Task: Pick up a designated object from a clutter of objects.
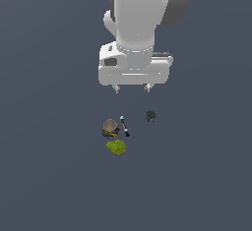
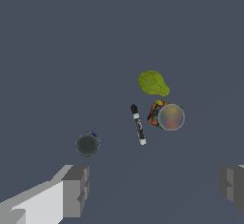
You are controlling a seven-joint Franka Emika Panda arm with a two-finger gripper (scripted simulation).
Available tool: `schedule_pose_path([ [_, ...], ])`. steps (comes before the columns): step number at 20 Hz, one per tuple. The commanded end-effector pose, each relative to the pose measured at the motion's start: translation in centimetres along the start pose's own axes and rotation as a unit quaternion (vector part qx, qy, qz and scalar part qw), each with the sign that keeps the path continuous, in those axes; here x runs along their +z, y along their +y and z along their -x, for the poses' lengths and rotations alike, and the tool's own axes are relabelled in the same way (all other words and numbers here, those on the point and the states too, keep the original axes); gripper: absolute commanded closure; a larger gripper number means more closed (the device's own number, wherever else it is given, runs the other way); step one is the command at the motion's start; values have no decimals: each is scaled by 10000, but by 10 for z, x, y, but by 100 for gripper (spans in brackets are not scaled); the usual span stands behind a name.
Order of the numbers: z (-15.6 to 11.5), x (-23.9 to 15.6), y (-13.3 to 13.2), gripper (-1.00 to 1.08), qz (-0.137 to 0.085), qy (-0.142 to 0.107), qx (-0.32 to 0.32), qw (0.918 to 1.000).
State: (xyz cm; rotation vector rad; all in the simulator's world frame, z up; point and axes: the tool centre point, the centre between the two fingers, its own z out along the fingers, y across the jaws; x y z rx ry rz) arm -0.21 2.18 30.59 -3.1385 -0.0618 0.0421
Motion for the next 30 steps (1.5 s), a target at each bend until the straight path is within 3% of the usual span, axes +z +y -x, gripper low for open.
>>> schedule_pose_path([
  [1,0,0,0,-92,0,0,0,10000],
  [17,0,1,-16,-92,-78,-28,-276,9996],
  [30,2,68,-39,-92,64,1,-1062,9943],
])
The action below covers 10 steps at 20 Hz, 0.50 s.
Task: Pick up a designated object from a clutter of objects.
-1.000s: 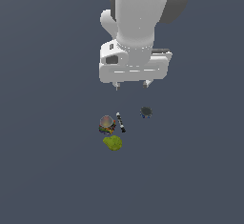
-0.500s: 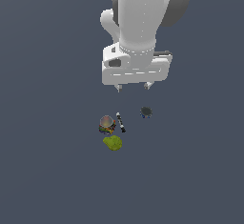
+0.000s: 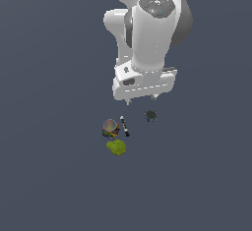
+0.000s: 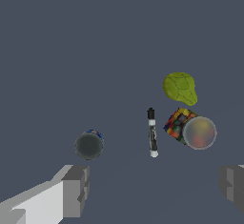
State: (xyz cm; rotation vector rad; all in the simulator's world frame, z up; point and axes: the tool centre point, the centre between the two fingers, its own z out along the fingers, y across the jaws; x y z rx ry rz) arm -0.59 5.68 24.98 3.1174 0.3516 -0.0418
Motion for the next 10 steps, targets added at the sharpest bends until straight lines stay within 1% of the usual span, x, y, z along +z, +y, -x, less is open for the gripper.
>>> schedule_pose_path([
  [1,1,20,-8,-92,34,4,-243,9997],
  [6,7,65,-28,-92,94,23,-842,9964],
  [10,16,100,-46,-92,115,42,-1344,9909],
])
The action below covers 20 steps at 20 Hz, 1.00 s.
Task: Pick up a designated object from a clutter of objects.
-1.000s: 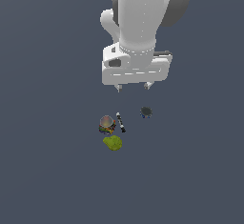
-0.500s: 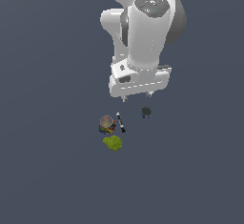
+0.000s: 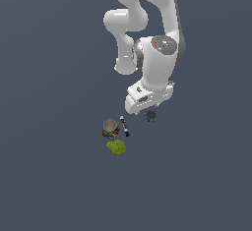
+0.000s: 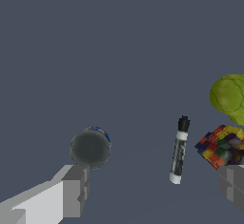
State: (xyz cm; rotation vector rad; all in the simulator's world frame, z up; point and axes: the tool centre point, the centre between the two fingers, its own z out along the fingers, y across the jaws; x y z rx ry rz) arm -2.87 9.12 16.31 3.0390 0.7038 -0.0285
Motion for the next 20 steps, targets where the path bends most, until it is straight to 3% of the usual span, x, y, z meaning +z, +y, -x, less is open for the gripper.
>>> schedule_pose_path([
  [1,4,22,-13,-92,9,20,-324,9995],
  [10,22,77,-54,-92,-26,87,-1240,9922],
  [20,33,99,-72,-92,-66,126,-1633,9865],
])
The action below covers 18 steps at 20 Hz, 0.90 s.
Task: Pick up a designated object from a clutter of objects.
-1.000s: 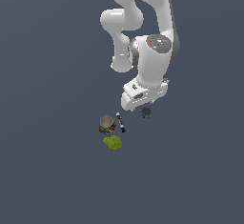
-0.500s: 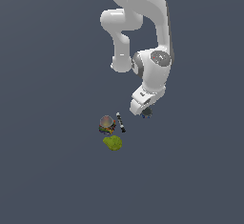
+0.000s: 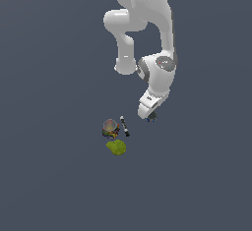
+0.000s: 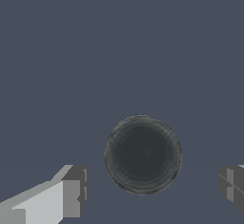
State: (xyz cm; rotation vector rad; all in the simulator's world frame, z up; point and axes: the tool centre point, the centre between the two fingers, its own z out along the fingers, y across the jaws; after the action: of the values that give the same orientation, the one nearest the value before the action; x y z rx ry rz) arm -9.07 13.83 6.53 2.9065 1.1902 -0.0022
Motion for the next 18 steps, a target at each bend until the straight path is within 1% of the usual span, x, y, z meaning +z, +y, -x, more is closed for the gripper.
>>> schedule_pose_path([
  [1,0,1,-2,-92,-1,8,-33,10000],
  [7,0,7,-1,-92,-1,2,-18,10000],
  [18,1,45,-2,-92,-1,6,-34,10000],
])
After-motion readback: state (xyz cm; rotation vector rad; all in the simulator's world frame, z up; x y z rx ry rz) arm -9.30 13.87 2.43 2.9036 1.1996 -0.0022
